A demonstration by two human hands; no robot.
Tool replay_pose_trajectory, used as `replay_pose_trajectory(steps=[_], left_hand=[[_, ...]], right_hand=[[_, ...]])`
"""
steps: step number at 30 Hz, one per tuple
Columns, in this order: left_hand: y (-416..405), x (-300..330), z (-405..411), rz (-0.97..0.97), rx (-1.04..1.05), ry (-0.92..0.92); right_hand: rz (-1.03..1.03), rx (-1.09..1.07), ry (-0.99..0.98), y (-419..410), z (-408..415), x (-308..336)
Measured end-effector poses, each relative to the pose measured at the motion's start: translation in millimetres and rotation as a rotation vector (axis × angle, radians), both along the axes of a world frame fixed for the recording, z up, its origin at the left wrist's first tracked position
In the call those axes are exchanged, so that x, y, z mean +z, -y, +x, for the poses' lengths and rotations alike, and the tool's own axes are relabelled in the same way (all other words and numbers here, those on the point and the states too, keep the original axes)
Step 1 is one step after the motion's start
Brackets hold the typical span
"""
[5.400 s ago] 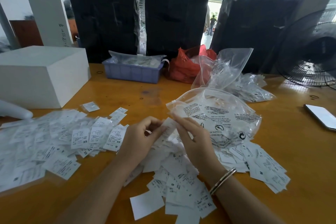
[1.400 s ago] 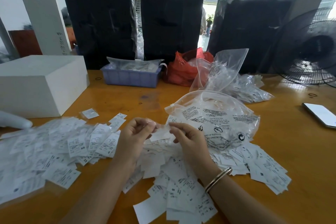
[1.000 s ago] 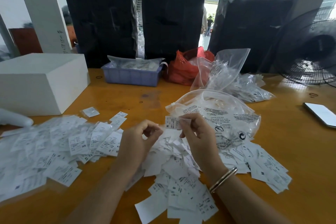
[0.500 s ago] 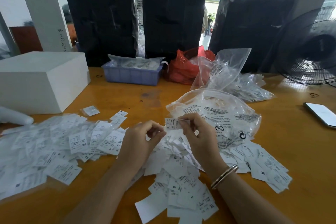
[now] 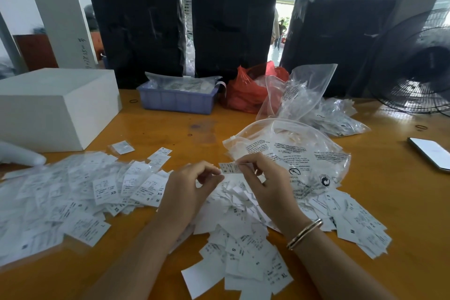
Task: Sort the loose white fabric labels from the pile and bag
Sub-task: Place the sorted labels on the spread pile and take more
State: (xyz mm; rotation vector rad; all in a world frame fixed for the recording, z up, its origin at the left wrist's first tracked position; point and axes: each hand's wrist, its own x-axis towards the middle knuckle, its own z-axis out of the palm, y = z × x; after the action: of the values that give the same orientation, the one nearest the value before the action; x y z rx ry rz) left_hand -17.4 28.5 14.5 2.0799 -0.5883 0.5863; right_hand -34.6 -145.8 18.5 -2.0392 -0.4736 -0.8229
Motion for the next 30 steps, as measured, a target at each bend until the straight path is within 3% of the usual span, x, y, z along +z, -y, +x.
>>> replay_pose_trajectory(steps=[14, 23, 30], left_hand=[[-1.5, 2.1, 0.5, -0.163, -0.180, -0.213], [-1.9, 0.4, 4.3, -0.250, -0.196, -0.293], [-0.8, 0.5, 3.8, -0.235, -0.179, -0.246]], right_hand=[[-0.070, 0.095, -0.213, 3.3, -2.5, 6.7], [0.349, 0.093, -0.180, 5.6, 0.4, 10.7], [0.244, 0.103, -0.138, -0.4, -3.5, 12.2]])
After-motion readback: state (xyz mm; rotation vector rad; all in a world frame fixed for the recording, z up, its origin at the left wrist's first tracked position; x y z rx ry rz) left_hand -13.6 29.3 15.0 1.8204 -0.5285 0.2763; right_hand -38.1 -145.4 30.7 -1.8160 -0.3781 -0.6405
